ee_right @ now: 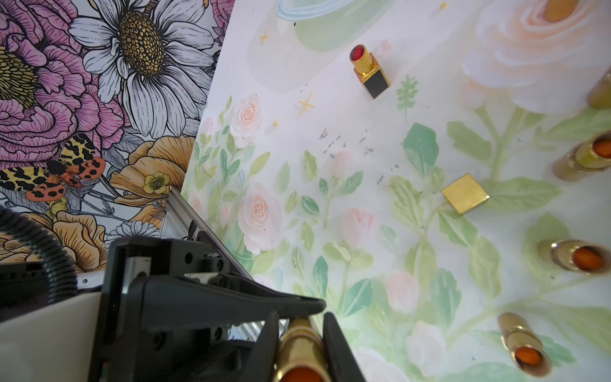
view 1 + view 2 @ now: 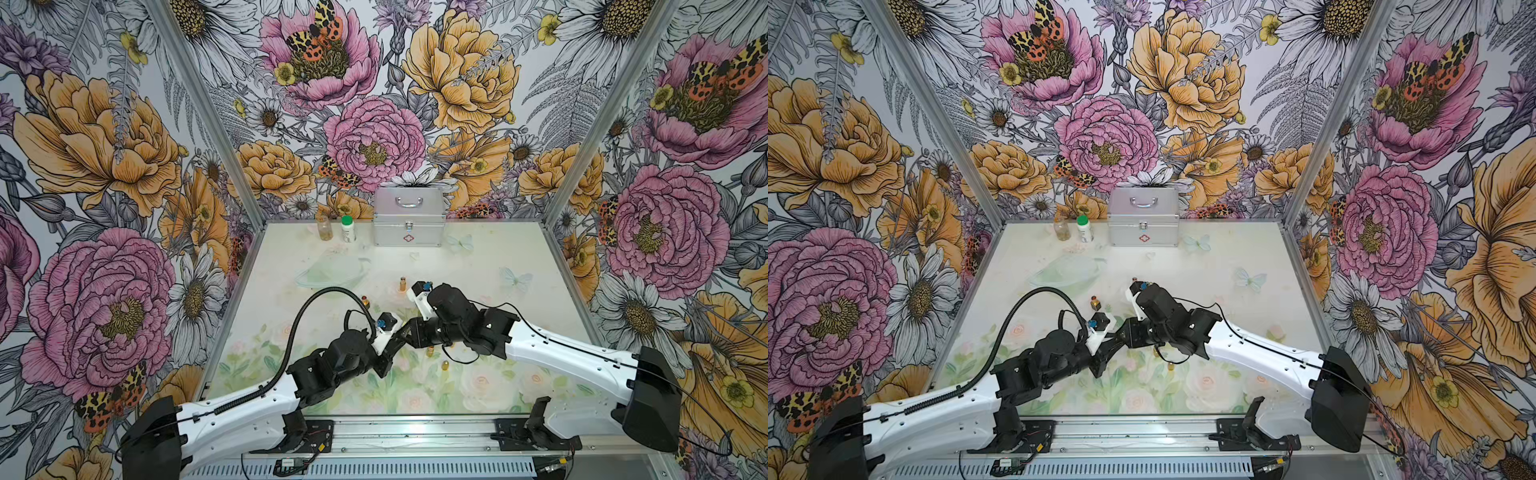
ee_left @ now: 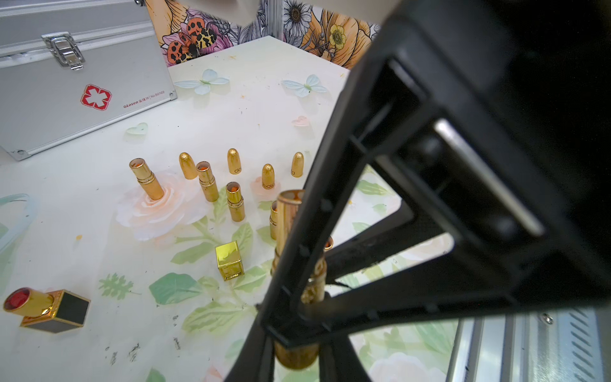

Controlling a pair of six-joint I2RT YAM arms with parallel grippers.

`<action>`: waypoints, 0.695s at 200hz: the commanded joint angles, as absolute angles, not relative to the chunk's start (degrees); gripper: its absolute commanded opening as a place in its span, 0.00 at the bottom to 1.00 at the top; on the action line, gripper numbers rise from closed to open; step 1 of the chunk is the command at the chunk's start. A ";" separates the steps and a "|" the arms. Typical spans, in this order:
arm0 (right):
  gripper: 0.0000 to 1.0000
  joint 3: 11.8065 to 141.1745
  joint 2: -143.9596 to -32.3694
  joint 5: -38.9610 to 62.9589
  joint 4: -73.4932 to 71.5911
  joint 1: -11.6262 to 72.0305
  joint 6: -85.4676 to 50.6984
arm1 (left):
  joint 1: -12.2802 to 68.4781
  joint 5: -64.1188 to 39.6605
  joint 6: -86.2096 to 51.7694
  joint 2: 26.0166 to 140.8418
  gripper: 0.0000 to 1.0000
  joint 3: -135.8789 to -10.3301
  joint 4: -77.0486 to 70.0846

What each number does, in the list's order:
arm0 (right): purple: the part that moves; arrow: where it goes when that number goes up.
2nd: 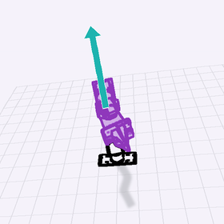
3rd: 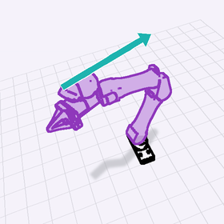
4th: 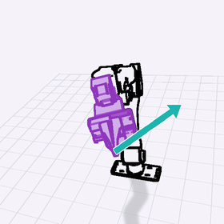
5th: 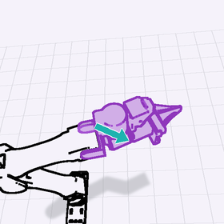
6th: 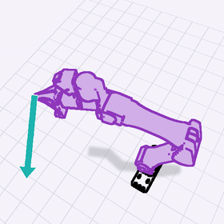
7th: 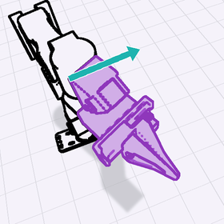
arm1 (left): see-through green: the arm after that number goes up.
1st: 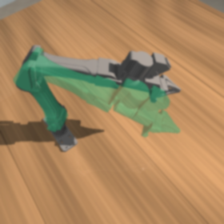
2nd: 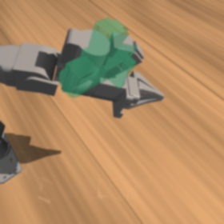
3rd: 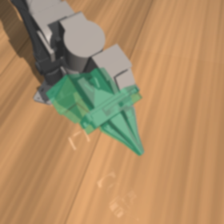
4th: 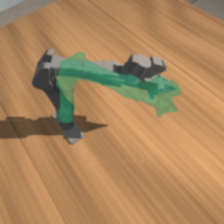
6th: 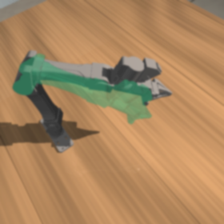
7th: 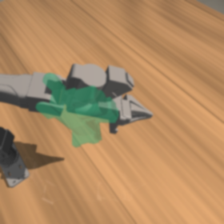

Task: Open the lipstick cap
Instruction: Place the lipstick at the center of the board.

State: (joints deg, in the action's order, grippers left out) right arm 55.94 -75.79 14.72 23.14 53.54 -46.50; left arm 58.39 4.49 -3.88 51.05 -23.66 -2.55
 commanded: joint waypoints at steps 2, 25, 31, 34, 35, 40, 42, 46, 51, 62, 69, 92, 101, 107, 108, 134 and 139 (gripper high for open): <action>0.20 54.81 -74.71 11.25 23.84 53.09 -45.75 | 58.80 5.97 -3.27 50.36 0.13 -25.55 -3.97; 0.20 56.41 -74.53 7.24 27.16 53.17 -44.12 | 58.80 6.39 -4.07 49.46 0.50 -25.34 -2.23; 0.20 56.80 -74.53 5.64 28.31 53.18 -43.63 | 58.80 6.78 -4.55 49.03 0.54 -25.21 -1.41; 0.20 56.93 -74.53 4.85 28.98 53.20 -43.29 | 58.78 6.97 -4.80 48.78 0.56 -25.10 -1.02; 0.20 56.99 -74.58 4.62 29.13 53.18 -43.18 | 58.79 7.04 -4.86 48.69 0.57 -25.08 -0.86; 0.20 57.24 -74.68 3.31 30.16 53.23 -42.69 | 58.80 7.35 -5.36 48.21 0.61 -24.84 -0.13; 0.20 57.29 -74.77 2.78 30.57 53.25 -42.49 | 58.78 7.44 -5.60 48.00 0.62 -24.75 0.08; 0.20 57.45 -74.95 1.45 31.52 53.26 -42.06 | 58.79 7.71 -6.10 47.49 0.67 -24.44 0.63; 0.20 57.25 -75.06 0.61 31.97 53.31 -41.53 | 58.73 7.94 -6.74 46.87 0.75 -23.96 1.23; 0.20 56.64 -75.15 -0.78 31.99 53.67 -40.63 | 58.69 8.70 -8.22 45.19 0.85 -22.77 2.33; 0.20 56.28 -75.15 -2.02 31.99 54.05 -40.30 | 58.67 9.64 -9.34 44.03 0.87 -22.05 2.96; 0.20 55.97 -76.24 -5.64 31.92 56.56 -38.24 | 58.13 13.04 -12.85 39.21 0.96 -19.94 5.43; 0.20 55.94 -77.03 -7.23 31.77 57.83 -37.53 | 57.44 16.17 -14.67 37.42 0.99 -19.37 6.86; 0.19 55.68 -77.65 -8.90 31.53 58.90 -36.93 | 56.68 17.35 -15.82 36.46 0.99 -19.25 8.07; 0.19 55.66 -77.76 -9.11 31.50 59.11 -36.79 | 56.55 17.46 -16.00 36.33 0.99 -19.25 8.43; 0.19 53.31 -79.62 -11.94 27.86 61.76 -35.33 | 50.79 18.99 -21.30 33.21 0.99 -19.36 13.98; 0.19 52.57 -79.78 -11.97 26.47 62.16 -35.14 | 49.45 17.78 -21.88 32.77 0.99 -19.19 14.22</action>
State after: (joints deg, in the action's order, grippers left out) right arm 55.35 -78.35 -7.03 30.44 60.45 -37.87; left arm 54.17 14.81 -15.64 35.00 -19.90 8.82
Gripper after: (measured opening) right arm 0.218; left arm 0.986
